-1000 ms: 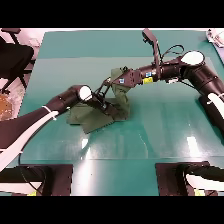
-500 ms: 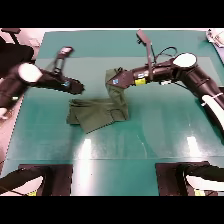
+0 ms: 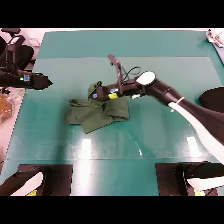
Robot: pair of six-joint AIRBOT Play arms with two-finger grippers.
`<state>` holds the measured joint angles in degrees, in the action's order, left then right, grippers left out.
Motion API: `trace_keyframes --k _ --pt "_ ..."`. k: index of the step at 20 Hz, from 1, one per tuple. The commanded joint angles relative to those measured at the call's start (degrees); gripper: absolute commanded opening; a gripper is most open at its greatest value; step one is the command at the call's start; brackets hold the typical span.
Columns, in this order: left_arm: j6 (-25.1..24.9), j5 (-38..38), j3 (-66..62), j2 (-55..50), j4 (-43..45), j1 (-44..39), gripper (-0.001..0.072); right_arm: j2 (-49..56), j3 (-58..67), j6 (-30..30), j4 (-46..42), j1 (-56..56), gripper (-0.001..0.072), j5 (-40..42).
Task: Fold the shirts.
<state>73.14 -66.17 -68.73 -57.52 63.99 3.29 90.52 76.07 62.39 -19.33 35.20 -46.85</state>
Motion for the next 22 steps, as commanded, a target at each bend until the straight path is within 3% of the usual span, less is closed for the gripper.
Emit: trace_keyframes --k 1,8,9,10,11,14,15,16,17,22 --pt "-0.15 -1.11 -0.02 0.81 -1.36 1.38 0.0030 4.55 0.04 3.04 0.07 3.43 0.0021 5.92" --pt "-0.15 -1.22 -0.02 0.81 -1.46 1.38 0.0030 6.03 2.99 4.11 0.79 4.48 0.0042 3.50" --pt "-0.17 -1.33 -0.02 0.81 -1.44 1.38 0.0030 6.03 4.79 4.04 0.79 4.48 0.0173 2.45" --pt "-0.15 -1.42 -0.02 0.81 -1.46 1.38 0.0030 6.03 6.75 3.98 0.76 4.48 0.0365 1.25" --pt "-0.15 -1.44 -0.02 0.81 -1.44 1.38 0.0030 6.03 8.66 3.48 0.76 4.48 0.0460 -0.31" --pt "-0.15 -1.44 -0.02 0.81 -1.44 1.38 0.0030 6.03 12.81 2.62 0.63 4.48 0.0461 -5.62" --pt "-0.15 -1.49 -0.02 0.81 -1.44 1.38 0.0030 6.03 13.66 2.64 0.63 4.48 0.0501 -7.23" --pt "-0.15 -1.70 -0.02 0.81 -1.44 1.40 0.0030 6.01 14.58 2.47 0.44 4.37 0.0626 -8.59" --pt "-0.15 -2.03 -0.02 0.81 -1.40 1.40 0.0030 5.77 15.50 2.47 -0.55 3.85 0.0699 -9.88" --pt "-0.15 -3.32 -0.02 0.81 -1.36 1.40 0.0030 -4.00 7.04 9.42 -11.50 -6.12 0.0714 -13.38"
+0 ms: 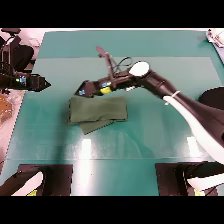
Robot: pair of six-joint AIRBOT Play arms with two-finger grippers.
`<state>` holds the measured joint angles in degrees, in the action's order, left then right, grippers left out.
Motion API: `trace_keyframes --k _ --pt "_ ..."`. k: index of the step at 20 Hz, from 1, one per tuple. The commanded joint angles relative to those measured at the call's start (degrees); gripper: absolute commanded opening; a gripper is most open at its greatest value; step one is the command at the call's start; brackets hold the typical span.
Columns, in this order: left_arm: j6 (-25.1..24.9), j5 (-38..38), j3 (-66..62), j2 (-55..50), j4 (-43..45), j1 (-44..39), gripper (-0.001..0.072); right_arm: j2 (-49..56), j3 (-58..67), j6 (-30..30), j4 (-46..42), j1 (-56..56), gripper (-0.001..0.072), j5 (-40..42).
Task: Fold the shirts.
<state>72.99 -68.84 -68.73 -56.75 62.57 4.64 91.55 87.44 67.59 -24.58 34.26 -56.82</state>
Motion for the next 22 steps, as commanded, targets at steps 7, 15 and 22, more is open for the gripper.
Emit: trace_keyframes --k 7,15,22 --pt "0.00 -2.14 -0.02 0.04 0.04 0.04 0.0030 -21.42 -32.52 2.69 -13.44 -29.46 0.0714 -8.35" --pt "0.02 -2.95 -0.02 0.04 -0.04 0.02 0.0030 -7.48 -32.46 -3.89 -12.96 -33.46 0.0714 -9.94" --pt "0.02 -5.42 -0.02 0.04 -0.04 0.04 0.0030 4.66 -20.39 -3.58 -9.75 -20.17 0.0713 -9.11"
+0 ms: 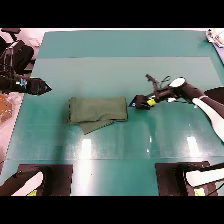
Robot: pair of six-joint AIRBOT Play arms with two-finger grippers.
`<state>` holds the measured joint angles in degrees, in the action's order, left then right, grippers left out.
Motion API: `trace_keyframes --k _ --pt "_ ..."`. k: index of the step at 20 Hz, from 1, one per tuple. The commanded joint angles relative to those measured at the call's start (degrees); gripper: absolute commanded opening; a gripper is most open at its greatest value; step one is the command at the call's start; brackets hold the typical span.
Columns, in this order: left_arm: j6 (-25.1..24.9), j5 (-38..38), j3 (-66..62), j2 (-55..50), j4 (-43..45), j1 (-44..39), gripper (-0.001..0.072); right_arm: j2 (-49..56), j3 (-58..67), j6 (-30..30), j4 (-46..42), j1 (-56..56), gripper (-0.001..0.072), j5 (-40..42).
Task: Fold the shirts.
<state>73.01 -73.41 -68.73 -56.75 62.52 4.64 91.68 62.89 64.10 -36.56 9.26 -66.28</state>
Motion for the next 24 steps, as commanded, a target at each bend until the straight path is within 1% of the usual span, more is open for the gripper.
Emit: trace_keyframes --k 1,3,5,7,8,9,10,13,16,18,21,24 --pt "0.02 -1.14 -0.02 0.04 -0.11 0.02 0.0030 5.79 5.07 -0.11 4.46 6.32 0.0714 0.61" --pt "0.00 -1.55 -0.02 0.04 -0.63 0.02 0.0030 7.58 6.58 -0.33 8.15 9.27 0.0714 2.91" --pt "0.00 -2.25 -0.02 0.02 -1.31 0.02 0.0030 8.83 8.28 0.17 8.59 11.58 0.0709 4.17" --pt "0.00 -2.54 -0.02 0.04 -1.51 0.02 0.0031 9.66 10.16 1.16 8.59 13.46 0.0648 4.20" --pt "0.00 -2.54 -0.02 0.04 -1.51 0.02 0.0031 9.68 10.80 1.51 8.59 14.01 0.0496 4.39" --pt "0.00 -2.51 -0.02 0.04 -1.51 0.02 0.0031 9.68 11.63 1.51 8.63 14.45 0.0201 4.37" --pt "0.00 -2.51 -0.02 0.04 -1.55 0.02 0.0030 9.66 12.48 1.49 8.61 14.56 0.0028 4.35" --pt "0.00 -2.67 -0.02 0.04 -1.75 0.02 0.0030 9.62 16.15 1.99 8.66 14.58 0.0022 3.34" --pt "0.00 -2.67 -0.02 0.04 -1.77 0.02 0.0030 9.57 22.99 4.87 8.61 14.45 0.0021 -0.28" --pt "0.00 -2.67 -0.02 0.04 -1.79 0.02 0.0030 8.81 29.14 6.75 8.59 13.51 0.0021 -1.16" --pt "0.02 -2.67 -0.02 0.04 -2.03 0.02 0.0030 7.08 39.58 11.06 8.55 8.81 0.0022 0.48" --pt "0.28 -2.91 -0.02 0.04 -2.71 0.02 0.0031 6.88 49.64 16.28 8.55 -0.26 0.0022 0.46"
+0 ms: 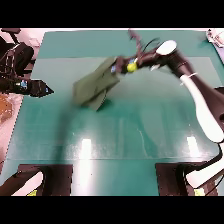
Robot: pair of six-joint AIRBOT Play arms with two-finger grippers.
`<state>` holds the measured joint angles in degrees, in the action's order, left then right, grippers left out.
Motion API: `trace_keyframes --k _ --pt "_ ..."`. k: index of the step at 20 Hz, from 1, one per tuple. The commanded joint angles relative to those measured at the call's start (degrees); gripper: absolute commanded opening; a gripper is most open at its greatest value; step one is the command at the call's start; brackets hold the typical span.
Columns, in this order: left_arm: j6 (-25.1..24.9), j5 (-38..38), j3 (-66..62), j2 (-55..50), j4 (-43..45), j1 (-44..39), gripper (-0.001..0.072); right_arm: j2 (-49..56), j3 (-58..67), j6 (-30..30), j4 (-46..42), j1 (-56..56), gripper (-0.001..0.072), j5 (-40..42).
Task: Fold the shirts.
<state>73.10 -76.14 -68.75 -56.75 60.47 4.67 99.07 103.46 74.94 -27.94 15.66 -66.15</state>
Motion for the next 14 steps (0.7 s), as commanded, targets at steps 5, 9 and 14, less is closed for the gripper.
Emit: trace_keyframes --k 5,9,14 --pt "0.48 -0.94 0.00 0.04 -3.28 0.00 0.0030 -0.87 14.97 13.57 -0.09 -26.97 0.0021 0.11" --pt "1.90 -1.42 0.00 0.04 -4.90 0.00 0.0030 -4.24 8.15 16.20 -0.17 -43.21 0.0021 -2.60" --pt "1.88 -1.42 0.00 0.04 -5.62 0.00 0.0030 -8.31 3.06 17.27 -2.27 -58.73 0.0021 -7.45"
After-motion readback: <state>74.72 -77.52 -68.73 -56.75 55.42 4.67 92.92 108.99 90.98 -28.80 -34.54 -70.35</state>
